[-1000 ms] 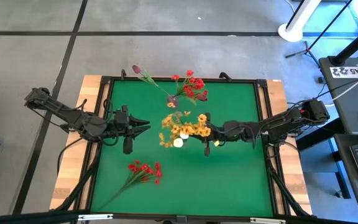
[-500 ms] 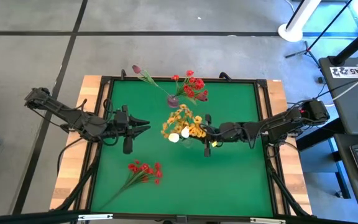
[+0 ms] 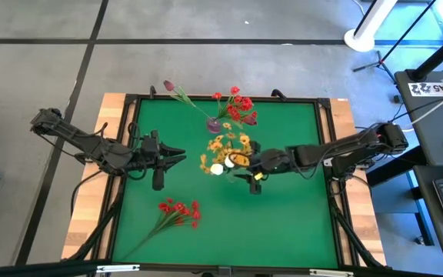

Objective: Sort flowers into vase by color
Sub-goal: Put the yellow flowers into the transparent vase, then put the red flowers into the purple vase

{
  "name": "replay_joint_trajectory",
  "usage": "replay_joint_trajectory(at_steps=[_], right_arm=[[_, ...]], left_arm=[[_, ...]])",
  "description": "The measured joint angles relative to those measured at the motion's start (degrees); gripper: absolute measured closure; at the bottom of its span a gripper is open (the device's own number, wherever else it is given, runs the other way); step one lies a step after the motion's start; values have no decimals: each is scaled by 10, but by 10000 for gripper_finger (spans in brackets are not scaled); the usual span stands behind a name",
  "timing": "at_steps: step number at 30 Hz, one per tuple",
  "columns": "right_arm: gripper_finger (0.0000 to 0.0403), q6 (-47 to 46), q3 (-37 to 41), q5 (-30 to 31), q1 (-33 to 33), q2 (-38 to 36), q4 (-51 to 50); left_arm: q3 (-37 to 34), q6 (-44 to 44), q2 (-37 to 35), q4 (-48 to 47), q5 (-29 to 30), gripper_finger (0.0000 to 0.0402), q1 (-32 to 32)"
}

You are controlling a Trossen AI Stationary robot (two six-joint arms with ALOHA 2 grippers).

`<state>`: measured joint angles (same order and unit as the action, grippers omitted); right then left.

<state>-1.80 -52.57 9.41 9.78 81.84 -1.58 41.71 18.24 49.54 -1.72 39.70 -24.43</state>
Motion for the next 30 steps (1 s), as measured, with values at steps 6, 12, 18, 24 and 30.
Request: replay_joint_trajectory(at_steps=[6,12,18,24,30], right_arm=[[161,-28,-89,0,0,0,-154],[157,-42,-105,0,0,0,-190],[157,-45,-105,15,0,-3,-202],[157,-66,-105,15,0,-19,-216],[157,-73,-105,15,0,-44,-240]], left_arm=[[0,7,0,-1,0,324,0],[0,7,0,-1,0,324,0],[0,7,0,-4,0,324,0],[0,7,0,-7,0,324,-4],[0,12,0,-16,0,324,-5]])
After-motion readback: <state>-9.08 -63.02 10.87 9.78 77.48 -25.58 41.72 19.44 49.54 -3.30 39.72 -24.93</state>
